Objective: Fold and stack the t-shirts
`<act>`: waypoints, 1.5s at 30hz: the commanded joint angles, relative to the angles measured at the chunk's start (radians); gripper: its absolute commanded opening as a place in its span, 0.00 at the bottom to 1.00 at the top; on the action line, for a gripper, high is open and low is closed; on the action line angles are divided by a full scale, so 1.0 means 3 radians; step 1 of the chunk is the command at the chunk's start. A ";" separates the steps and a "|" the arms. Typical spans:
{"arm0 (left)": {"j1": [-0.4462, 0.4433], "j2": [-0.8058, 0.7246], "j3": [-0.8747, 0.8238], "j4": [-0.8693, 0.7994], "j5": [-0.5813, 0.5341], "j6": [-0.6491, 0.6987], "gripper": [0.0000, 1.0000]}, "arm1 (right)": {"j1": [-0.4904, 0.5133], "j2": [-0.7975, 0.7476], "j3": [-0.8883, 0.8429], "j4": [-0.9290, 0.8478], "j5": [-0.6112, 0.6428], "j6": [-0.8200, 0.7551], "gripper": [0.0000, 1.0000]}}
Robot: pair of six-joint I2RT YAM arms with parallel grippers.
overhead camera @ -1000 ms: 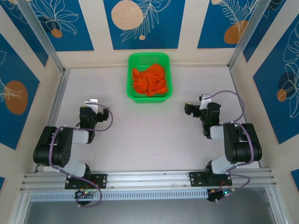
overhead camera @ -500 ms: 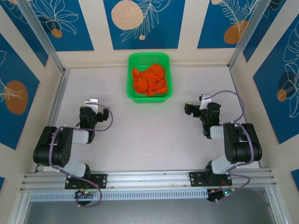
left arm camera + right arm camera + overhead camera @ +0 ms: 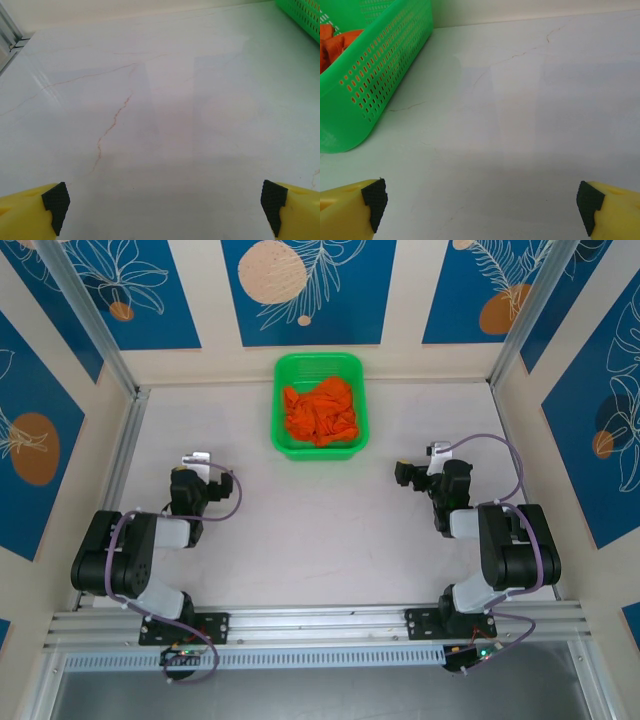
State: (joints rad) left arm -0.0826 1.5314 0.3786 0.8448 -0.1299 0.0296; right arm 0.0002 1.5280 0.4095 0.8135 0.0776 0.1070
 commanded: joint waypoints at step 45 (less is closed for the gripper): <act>-0.0599 0.0113 0.2084 -0.3047 0.1045 -0.1937 0.90 | 0.1813 0.1576 0.5017 -0.5448 0.0496 0.1685 0.57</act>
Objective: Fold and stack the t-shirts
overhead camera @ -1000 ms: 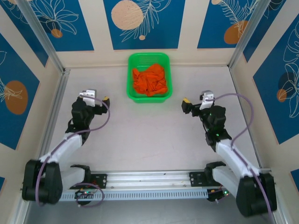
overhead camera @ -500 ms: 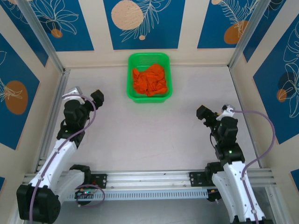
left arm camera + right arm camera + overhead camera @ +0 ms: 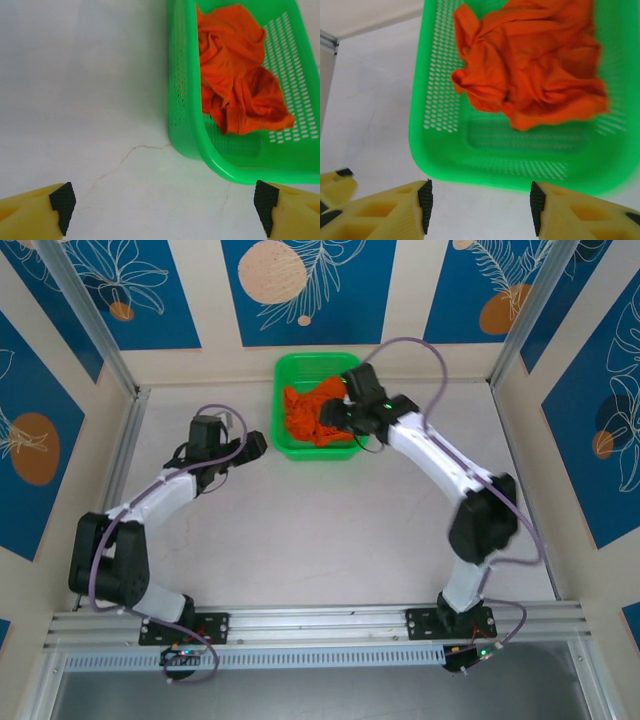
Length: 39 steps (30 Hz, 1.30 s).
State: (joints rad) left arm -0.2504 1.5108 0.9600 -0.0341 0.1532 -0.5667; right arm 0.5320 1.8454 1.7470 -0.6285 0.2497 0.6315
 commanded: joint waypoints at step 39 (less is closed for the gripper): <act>-0.0121 0.0438 -0.0280 0.1249 0.0369 -0.0110 0.99 | 0.0292 0.0379 0.2625 -0.0430 0.0453 -0.1047 0.00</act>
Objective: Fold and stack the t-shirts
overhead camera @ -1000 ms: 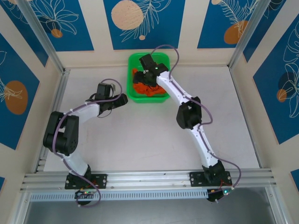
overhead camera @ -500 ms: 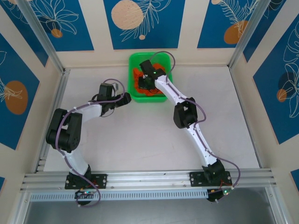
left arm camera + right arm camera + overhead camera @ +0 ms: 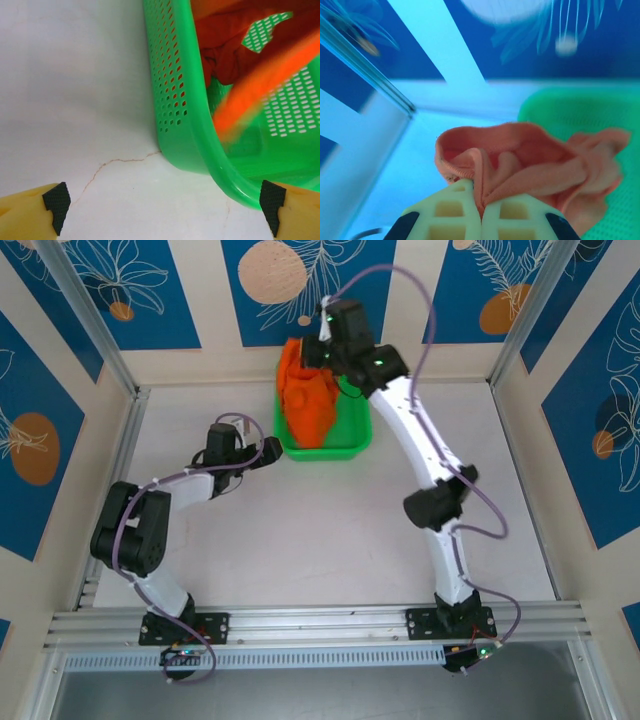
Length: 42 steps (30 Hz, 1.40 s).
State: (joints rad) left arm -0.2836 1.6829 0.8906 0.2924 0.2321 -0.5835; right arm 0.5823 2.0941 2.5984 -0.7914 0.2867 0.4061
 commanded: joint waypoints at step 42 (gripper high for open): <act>-0.0244 0.1183 0.2273 -0.2582 -0.0903 0.0182 0.18 | -0.0452 -0.3969 -0.4904 0.0630 0.0988 0.0170 0.00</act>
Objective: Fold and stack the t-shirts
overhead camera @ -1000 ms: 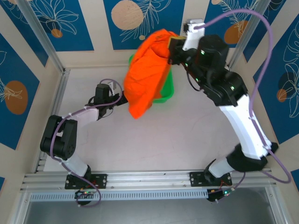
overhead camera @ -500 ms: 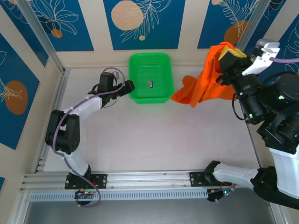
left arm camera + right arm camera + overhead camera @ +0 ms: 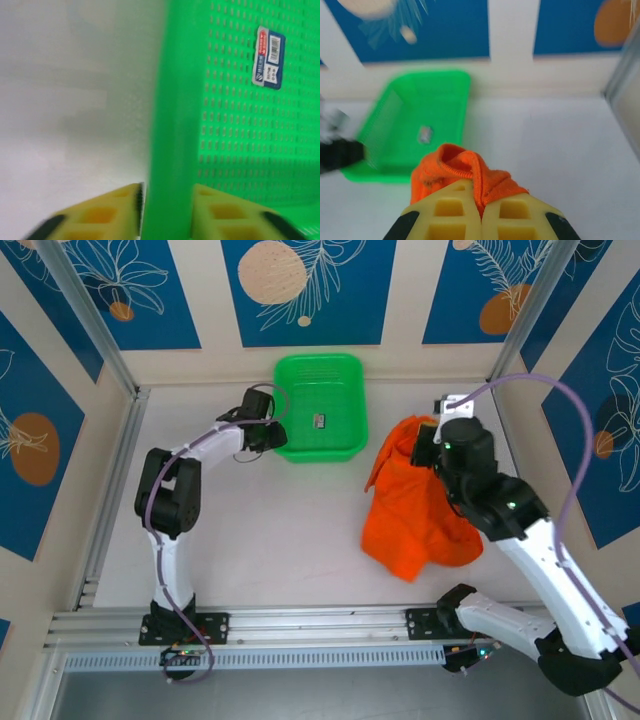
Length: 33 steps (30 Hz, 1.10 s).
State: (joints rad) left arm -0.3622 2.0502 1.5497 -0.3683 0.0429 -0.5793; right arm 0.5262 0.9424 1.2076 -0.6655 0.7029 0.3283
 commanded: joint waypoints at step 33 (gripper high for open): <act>0.0818 -0.1559 -0.0266 -0.1173 -0.1156 0.0082 0.90 | -0.0553 0.0990 -0.1837 0.2067 -0.1264 0.1463 0.00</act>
State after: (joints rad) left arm 0.0101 1.6302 1.3441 -0.6716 -0.2596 -0.5522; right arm 0.3504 1.2491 0.6388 -0.0635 0.3412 0.7593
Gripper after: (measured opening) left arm 0.902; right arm 0.066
